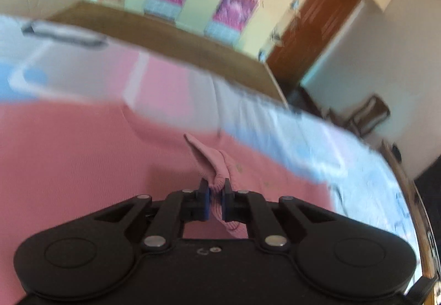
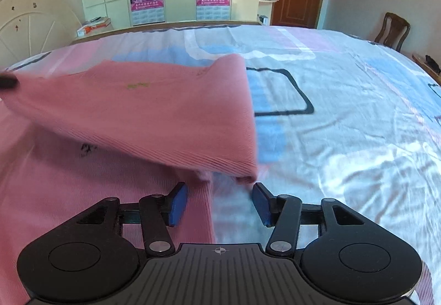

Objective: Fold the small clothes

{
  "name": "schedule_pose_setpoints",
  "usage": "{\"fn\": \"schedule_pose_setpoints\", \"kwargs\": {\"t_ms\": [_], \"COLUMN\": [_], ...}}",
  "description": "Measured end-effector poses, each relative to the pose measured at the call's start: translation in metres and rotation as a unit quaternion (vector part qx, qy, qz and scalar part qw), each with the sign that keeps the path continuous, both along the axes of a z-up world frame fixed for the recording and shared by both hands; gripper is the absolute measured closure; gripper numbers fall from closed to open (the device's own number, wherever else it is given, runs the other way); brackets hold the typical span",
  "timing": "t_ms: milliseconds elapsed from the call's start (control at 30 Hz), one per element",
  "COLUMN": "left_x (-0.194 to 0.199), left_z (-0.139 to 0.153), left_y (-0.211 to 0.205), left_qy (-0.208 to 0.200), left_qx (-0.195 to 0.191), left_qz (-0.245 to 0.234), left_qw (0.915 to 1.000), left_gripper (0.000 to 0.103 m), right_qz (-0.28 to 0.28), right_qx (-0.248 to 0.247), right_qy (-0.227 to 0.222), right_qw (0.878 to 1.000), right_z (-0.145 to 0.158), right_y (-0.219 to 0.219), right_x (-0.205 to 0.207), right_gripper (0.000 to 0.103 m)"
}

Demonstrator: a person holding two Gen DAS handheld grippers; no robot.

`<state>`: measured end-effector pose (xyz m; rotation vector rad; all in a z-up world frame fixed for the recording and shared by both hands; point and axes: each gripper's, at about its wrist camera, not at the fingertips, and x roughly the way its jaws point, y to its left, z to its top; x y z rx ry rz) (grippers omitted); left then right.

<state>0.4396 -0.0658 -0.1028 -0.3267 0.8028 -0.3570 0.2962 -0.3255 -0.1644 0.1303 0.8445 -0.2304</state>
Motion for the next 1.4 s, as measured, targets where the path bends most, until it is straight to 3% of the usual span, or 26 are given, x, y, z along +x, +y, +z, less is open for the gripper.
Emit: {"fn": "schedule_pose_setpoints", "kwargs": {"t_ms": [100, 167, 200, 233, 267, 400, 500, 600, 733, 800, 967, 1133, 1300, 1333, 1400], "left_x": [0.003, 0.004, 0.005, 0.005, 0.004, 0.001, 0.002, -0.003, -0.008, -0.004, 0.022, 0.033, 0.026, 0.023, 0.016], "left_z": [0.011, 0.004, -0.004, -0.013, -0.025, -0.059, -0.072, -0.06, -0.028, -0.023, -0.047, -0.073, -0.07, -0.066, -0.057], "left_y": [0.024, 0.04, 0.047, 0.053, 0.059, 0.067, 0.064, 0.068, 0.075, 0.062, 0.023, 0.019, 0.022, 0.023, 0.025], "left_qy": [-0.019, -0.009, 0.003, 0.015, 0.027, 0.066, 0.069, 0.049, -0.002, -0.006, 0.021, 0.042, 0.043, 0.046, 0.043], "left_qx": [0.006, 0.023, 0.026, 0.033, 0.043, 0.071, 0.102, 0.131, 0.124, 0.126, 0.135, 0.16, 0.169, 0.169, 0.165], "left_qz": [0.032, 0.051, 0.062, 0.072, 0.079, 0.081, 0.071, 0.092, 0.117, 0.096, 0.042, 0.047, 0.049, 0.052, 0.06], "left_qw": [0.9993, 0.9984, 0.9977, 0.9968, 0.9956, 0.992, 0.9899, 0.9859, 0.9854, 0.9873, 0.9897, 0.9851, 0.9835, 0.9832, 0.9834], "left_gripper": [0.096, 0.096, 0.096, 0.096, 0.096, 0.096, 0.094, 0.079, 0.062, 0.058, 0.058, 0.058, 0.057, 0.056, 0.041], "right_qz": [0.008, 0.012, 0.014, 0.019, 0.018, -0.003, 0.001, 0.015, 0.013, 0.013, 0.04, 0.01, -0.004, -0.007, -0.001], "right_qx": [-0.009, -0.011, -0.015, -0.011, -0.001, 0.008, 0.012, 0.019, 0.028, 0.021, 0.022, 0.019, -0.008, -0.004, 0.008], "right_qy": [-0.007, -0.012, -0.012, -0.01, -0.009, -0.016, -0.01, 0.001, -0.026, -0.045, -0.05, -0.03, -0.011, -0.01, -0.025], "right_qw": [1.0, 1.0, 1.0, 1.0, 1.0, 1.0, 1.0, 1.0, 0.999, 0.999, 0.998, 0.999, 1.0, 1.0, 1.0], "right_z": [-0.002, -0.003, -0.004, -0.005, -0.006, -0.008, -0.007, 0.0, 0.023, 0.033, 0.028, 0.007, -0.01, -0.009, 0.001], "right_y": [0.003, 0.006, 0.006, 0.006, 0.004, -0.006, -0.006, -0.006, -0.01, -0.012, -0.007, -0.019, -0.036, -0.039, -0.037], "right_x": [0.017, 0.025, 0.028, 0.031, 0.032, 0.025, 0.018, 0.007, -0.011, -0.001, 0.062, 0.122, 0.149, 0.148, 0.138], "right_gripper": [0.051, 0.054, 0.077, 0.089, 0.093, 0.093, 0.093, 0.093, 0.086, 0.07, 0.07, 0.07, 0.07, 0.07, 0.07]}}
